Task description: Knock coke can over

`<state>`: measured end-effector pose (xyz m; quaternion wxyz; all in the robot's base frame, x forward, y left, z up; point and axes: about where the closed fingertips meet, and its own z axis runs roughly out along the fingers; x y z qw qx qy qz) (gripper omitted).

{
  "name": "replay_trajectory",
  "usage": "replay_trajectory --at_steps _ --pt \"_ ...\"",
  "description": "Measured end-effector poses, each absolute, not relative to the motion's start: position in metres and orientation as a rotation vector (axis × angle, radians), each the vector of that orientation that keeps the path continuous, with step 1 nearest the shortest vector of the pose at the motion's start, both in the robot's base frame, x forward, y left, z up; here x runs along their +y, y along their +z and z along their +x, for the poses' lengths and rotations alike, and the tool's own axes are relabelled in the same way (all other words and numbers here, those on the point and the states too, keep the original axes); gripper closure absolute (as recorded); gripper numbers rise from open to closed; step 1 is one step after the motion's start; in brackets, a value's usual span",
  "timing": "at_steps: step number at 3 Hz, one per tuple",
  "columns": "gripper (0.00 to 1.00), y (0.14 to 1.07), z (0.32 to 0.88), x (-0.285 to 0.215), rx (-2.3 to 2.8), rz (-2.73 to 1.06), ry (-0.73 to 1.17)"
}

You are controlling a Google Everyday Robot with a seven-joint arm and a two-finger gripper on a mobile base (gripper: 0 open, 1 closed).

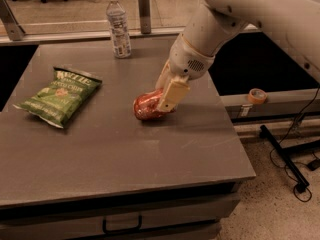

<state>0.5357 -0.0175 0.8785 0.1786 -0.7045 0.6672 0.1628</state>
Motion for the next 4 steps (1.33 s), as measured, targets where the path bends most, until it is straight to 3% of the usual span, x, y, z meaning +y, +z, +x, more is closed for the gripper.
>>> replay_trajectory --at_steps 1,4 --pt "0.82 0.8678 0.5338 -0.0151 1.929 -2.13 0.369" --pt "0.13 0.8628 0.5307 -0.0167 1.978 -2.202 0.298"
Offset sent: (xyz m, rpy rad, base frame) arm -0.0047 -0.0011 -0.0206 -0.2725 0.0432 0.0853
